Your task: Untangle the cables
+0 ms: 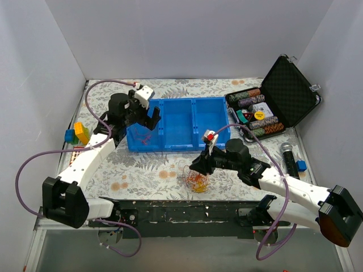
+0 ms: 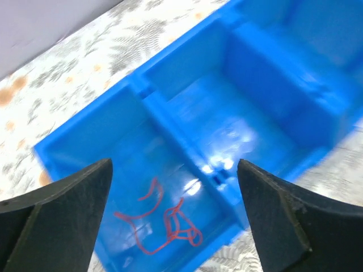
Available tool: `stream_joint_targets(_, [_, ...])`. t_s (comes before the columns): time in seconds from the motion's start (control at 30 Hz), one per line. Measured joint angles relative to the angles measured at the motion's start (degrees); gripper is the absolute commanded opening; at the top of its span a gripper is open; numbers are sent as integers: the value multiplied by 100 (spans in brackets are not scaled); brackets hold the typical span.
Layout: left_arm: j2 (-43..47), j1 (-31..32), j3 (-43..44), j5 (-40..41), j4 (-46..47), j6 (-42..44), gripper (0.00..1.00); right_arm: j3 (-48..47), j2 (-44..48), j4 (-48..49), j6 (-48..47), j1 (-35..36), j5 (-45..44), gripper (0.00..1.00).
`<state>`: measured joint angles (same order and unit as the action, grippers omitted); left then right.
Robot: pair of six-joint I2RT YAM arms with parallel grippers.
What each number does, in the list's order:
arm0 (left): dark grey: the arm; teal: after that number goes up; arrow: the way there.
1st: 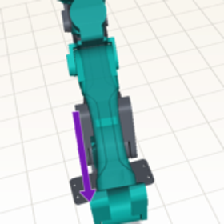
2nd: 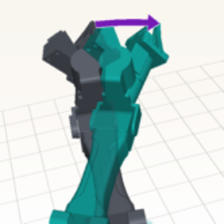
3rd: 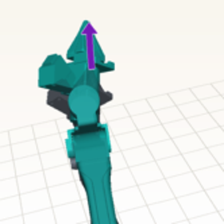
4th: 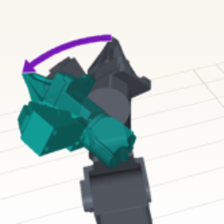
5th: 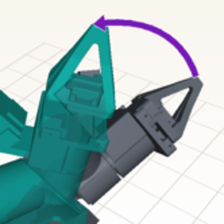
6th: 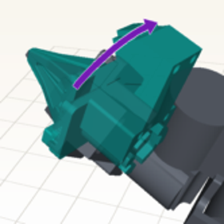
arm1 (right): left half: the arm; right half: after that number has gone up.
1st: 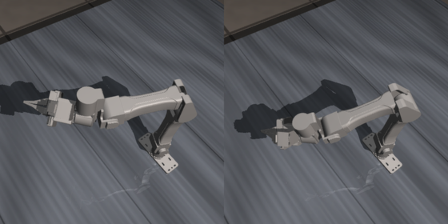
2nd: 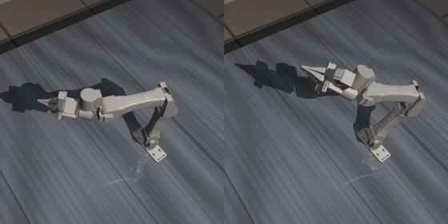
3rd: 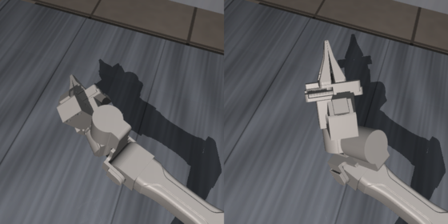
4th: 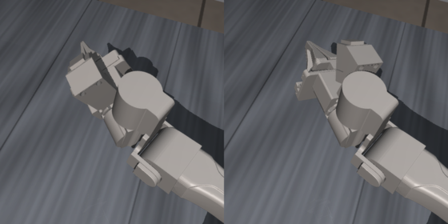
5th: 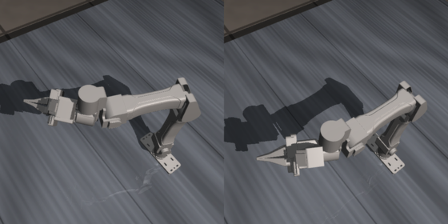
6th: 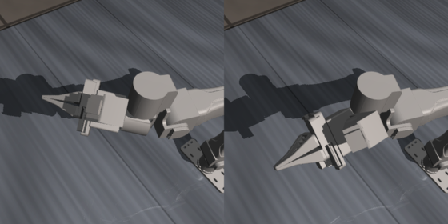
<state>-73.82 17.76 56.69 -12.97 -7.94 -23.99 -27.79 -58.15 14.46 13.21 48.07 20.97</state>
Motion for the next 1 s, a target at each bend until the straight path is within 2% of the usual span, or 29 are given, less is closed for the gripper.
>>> stream_joint_targets(0.17, [348, 157, 319, -1808, -798, 321, 98, -120, -20, -7, -13, 0, 20, 34])
stream_joint_targets(0.33, [522, 1172, 44, -2719, -1504, 874, 98, -398, -20, -70, -9, 0, 125, 28])
stream_joint_targets(0.47, [507, 1766, -223, -3025, -1810, 1093, 98, -693, -15, -114, -13, 0, 199, 27])
stream_joint_targets(0.7, [372, 1827, -361, -3174, -1631, 1005, 98, -850, 57, -125, -9, 0, 282, 24])
stream_joint_targets(0.77, [372, 1886, -487, -3187, -1368, 778, 94, -850, 57, -125, 11, 0, 330, 24])
stream_joint_targets(0.87, [358, 1965, -568, -3213, -1086, 402, 83, -850, 57, -122, 35, 0, 367, 23])
stream_joint_targets(1.0, [302, 2041, -577, -3248, -782, 155, 83, -852, 59, -125, 39, 0, 367, 22])
